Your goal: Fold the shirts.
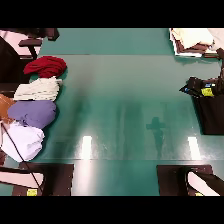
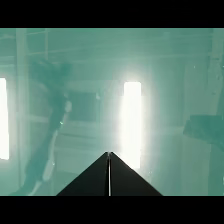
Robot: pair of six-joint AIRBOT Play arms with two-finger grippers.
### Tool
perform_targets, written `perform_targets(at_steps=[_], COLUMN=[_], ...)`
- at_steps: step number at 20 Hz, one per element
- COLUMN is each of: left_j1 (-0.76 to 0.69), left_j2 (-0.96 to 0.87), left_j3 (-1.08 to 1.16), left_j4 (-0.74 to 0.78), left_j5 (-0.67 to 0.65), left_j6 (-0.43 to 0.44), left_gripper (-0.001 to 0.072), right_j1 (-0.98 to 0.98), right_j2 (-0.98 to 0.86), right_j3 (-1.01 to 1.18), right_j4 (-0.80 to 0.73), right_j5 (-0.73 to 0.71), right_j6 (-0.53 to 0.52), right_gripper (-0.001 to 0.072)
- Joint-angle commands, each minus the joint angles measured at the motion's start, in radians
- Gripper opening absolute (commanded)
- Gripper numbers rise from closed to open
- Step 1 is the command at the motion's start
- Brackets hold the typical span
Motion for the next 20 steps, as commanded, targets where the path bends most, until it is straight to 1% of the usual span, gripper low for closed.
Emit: perform_targets(at_steps=[1, 2, 4, 8, 11, 14, 15, 16, 17, 18, 20], left_j1=[0.064, 0.088, 0.128, 0.163, 0.163, 0.163, 0.163, 0.163, 0.163, 0.163, 0.162], left_j2=[-0.145, -0.192, -0.28, -0.408, -0.444, -0.446, -0.446, -0.446, -0.444, -0.438, -0.38], left_j3=[0.0, 0.0, 0.0, 0.001, 0.001, 0.002, 0.002, 0.006, 0.011, 0.022, 0.026], left_j4=[0.164, 0.164, 0.161, 0.16, 0.162, 0.163, 0.163, 0.163, 0.163, 0.163, 0.164], left_j5=[0.038, 0.046, 0.066, 0.184, 0.277, 0.281, 0.264, 0.24, 0.217, 0.188, 0.192], left_j6=[-0.105, -0.12, -0.121, -0.12, -0.121, -0.121, -0.12, -0.119, -0.119, -0.119, -0.119], left_gripper=[0.0549, 0.0549, 0.0549, 0.0549, 0.0548, 0.0543, 0.0354, 0.007, 0.0028, 0.0028, 0.0028], right_j1=[0.001, 0.001, 0.001, 0.001, 0.001, 0.001, 0.001, 0.001, 0.001, 0.001, 0.001], right_j2=[0.0, 0.0, 0.0, 0.0, 0.0, 0.0, 0.0, 0.0, 0.0, 0.0, 0.002], right_j3=[0.001, 0.001, 0.001, 0.001, 0.001, 0.001, 0.001, 0.001, 0.001, 0.001, 0.003], right_j4=[0.001, 0.001, 0.001, 0.0, 0.001, 0.0, 0.0, 0.0, 0.001, 0.002, 0.01], right_j5=[0.004, 0.009, 0.012, 0.011, 0.011, 0.006, 0.003, 0.0, 0.001, 0.001, -0.003], right_j6=[0.001, 0.001, 0.001, 0.001, 0.001, 0.001, 0.001, 0.001, 0.001, 0.001, 0.001], right_gripper=[0.0022, 0.0022, 0.0022, 0.0022, 0.0022, 0.0022, 0.0022, 0.0022, 0.0022, 0.0022, 0.0022])
